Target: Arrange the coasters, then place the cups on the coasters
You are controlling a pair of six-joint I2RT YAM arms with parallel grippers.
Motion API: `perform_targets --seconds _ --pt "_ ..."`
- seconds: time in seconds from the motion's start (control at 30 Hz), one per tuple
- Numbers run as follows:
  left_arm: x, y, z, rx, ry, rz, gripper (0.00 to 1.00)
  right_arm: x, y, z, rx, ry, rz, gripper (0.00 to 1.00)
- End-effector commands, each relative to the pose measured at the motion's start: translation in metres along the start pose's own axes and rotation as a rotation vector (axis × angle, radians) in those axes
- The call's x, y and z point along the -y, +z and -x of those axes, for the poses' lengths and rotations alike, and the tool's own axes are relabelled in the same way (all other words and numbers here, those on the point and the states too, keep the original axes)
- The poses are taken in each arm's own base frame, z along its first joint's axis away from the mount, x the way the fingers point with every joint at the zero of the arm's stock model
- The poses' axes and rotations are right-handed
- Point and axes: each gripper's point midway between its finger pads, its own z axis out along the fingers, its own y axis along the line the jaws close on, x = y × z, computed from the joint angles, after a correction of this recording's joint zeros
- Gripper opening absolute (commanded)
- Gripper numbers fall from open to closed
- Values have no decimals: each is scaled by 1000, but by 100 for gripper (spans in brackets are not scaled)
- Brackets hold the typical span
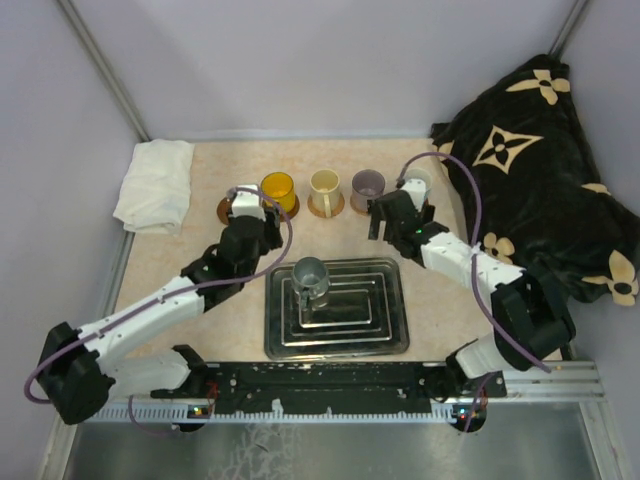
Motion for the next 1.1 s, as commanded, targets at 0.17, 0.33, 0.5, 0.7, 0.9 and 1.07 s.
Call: perform_targets --seconds 0.17,0.33,0.5,0.7,0.9,1.07 --pt "18 -74 -82 -243 97 -120 62 33 -44 47 175 181 59 99" --pt "26 -87 -118 -333 135 -138 64 60 -69 56 246 183 -4 99" --pt "36 -89 -145 -410 173 -138 65 73 -85 59 279 185 -25 99" --pt "55 -94 -161 -485 163 -182 67 76 -92 61 291 178 -21 99" --pt "70 -99 -166 -512 163 -222 65 74 -90 58 291 181 -13 99" --pt "87 -98 -173 -542 180 -254 63 70 -89 58 291 186 7 99"
